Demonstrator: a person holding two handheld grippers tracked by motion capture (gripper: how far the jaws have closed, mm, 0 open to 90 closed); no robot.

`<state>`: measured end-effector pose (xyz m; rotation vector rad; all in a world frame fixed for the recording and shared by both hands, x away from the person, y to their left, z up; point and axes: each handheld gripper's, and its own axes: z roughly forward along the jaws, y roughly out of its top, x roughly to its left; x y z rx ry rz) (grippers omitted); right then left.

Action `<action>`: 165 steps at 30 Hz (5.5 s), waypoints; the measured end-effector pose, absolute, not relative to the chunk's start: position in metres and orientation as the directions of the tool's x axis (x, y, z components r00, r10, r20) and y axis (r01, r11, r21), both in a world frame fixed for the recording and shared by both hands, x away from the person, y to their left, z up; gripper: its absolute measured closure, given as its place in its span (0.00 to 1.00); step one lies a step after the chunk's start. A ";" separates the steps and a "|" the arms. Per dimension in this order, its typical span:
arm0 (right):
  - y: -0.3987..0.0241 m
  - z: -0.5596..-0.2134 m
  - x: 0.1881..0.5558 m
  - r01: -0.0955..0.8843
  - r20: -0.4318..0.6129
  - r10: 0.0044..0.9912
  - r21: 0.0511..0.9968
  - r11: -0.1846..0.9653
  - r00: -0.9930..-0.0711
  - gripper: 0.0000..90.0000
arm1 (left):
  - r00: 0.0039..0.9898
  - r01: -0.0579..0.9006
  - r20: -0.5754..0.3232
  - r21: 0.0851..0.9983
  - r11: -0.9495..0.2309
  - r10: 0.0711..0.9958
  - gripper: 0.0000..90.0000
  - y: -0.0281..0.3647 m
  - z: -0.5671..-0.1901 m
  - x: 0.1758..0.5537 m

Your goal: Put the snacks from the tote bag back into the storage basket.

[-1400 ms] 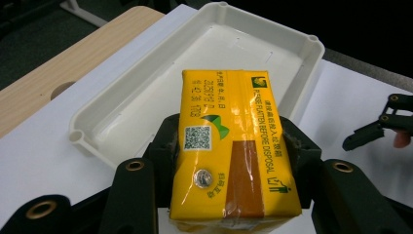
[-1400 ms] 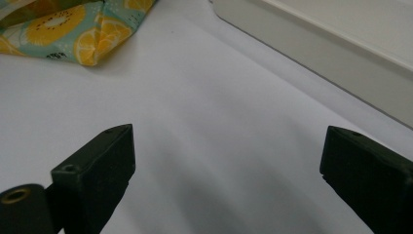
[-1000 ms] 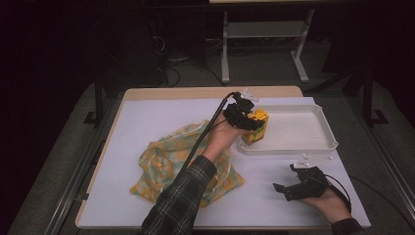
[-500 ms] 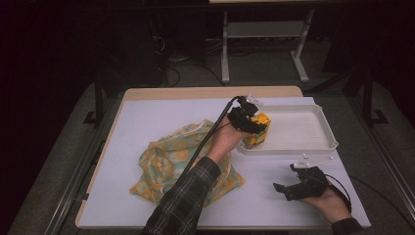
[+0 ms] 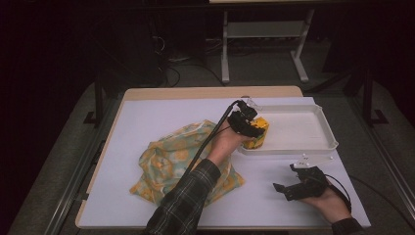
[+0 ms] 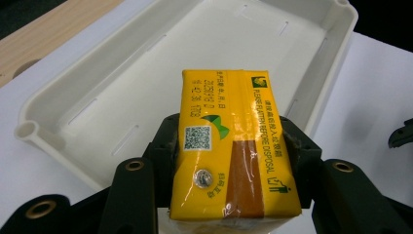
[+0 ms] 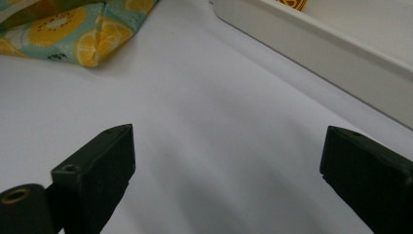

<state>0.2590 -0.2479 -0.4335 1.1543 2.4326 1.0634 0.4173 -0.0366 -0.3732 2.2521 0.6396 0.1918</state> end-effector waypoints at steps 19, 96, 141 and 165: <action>-0.247 -0.434 0.259 0.571 0.084 0.748 0.703 0.424 -0.659 0.06 | 0.868 0.399 -0.075 0.694 -0.600 0.491 0.55 -0.030 -0.375 0.413; -0.243 -0.403 0.297 0.560 0.096 0.706 0.687 0.463 -0.701 1.00 | 0.794 0.436 -0.045 0.737 -0.516 0.606 0.20 0.241 -0.356 0.276; -0.226 -0.402 0.400 0.521 0.057 0.675 0.684 0.510 -0.735 1.00 | 0.594 0.537 -0.038 0.762 -0.361 0.804 0.15 0.349 -0.405 0.245; -0.227 -0.399 0.387 0.523 0.076 0.649 0.666 0.532 -0.757 1.00 | 0.613 0.543 -0.046 0.750 -0.378 0.789 0.15 0.345 -0.408 0.252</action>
